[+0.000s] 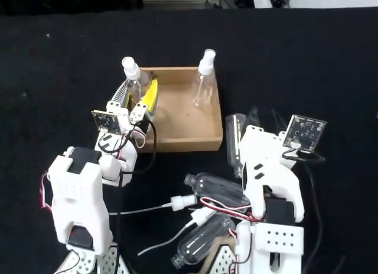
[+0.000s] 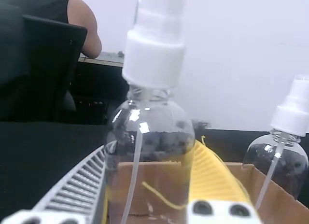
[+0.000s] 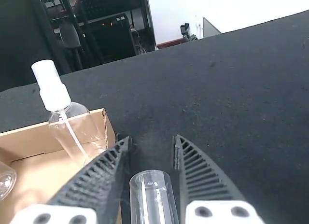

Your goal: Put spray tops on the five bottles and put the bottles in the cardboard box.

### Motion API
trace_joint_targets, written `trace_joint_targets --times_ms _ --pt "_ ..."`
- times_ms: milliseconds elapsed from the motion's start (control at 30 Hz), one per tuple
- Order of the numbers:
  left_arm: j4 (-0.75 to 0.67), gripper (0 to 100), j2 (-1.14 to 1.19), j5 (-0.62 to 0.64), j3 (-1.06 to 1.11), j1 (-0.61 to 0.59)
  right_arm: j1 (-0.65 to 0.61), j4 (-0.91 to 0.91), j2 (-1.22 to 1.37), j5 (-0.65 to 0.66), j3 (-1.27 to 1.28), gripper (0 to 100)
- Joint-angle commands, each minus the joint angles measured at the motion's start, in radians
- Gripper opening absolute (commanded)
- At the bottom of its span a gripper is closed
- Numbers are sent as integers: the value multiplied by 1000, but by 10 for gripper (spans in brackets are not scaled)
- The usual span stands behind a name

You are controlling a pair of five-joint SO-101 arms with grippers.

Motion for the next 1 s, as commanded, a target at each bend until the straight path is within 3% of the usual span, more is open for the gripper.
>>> trace_joint_targets --times_ms 0,300,467,967 --pt "-31 30 -20 3 -10 -22 21 -28 -2 0 -7 113" --pt "-34 30 -20 0 18 -22 21 -32 -2 0 -7 113" --pt "-117 30 -20 -5 44 -39 21 -29 -2 0 -7 113" --pt "-118 30 -20 -2 79 -73 21 -28 -2 0 -7 113"
